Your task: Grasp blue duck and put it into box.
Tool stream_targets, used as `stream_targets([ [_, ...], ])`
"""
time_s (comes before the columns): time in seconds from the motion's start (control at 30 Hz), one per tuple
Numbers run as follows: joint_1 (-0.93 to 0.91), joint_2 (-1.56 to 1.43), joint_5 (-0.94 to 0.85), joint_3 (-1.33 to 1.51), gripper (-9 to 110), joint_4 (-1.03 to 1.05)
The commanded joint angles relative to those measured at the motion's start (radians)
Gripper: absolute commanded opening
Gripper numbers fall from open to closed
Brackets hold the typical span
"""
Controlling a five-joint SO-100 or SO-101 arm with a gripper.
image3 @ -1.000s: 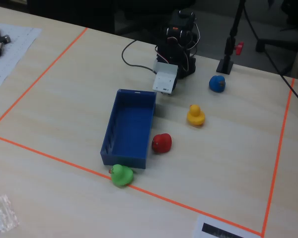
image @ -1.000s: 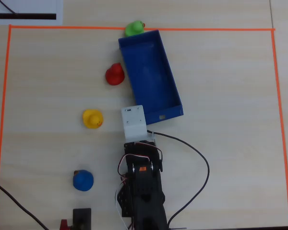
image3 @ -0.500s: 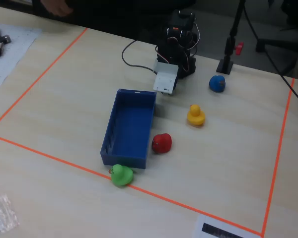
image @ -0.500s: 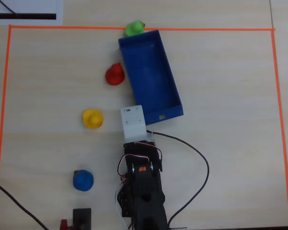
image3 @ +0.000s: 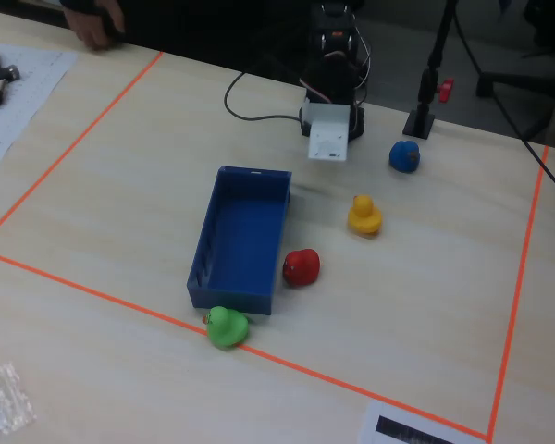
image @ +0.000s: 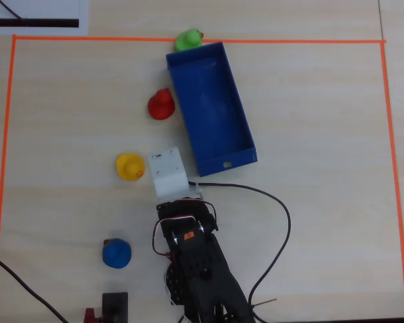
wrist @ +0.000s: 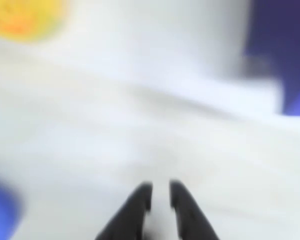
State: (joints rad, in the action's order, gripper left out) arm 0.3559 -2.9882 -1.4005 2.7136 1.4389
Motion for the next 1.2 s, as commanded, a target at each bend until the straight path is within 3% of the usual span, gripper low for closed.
stream_targets([
  [0.0,0.322,0.209,0.152,-0.328,15,0.044],
  [0.33,0.784,0.565,0.407,-0.56,21,0.074],
  [0.5,0.911,0.695,0.549,-0.601,23,-0.003],
  [0.7,0.957,0.778,0.609,-0.561,23,-0.098],
  [1.17,0.836,0.724,0.535,-0.273,24,-0.259],
])
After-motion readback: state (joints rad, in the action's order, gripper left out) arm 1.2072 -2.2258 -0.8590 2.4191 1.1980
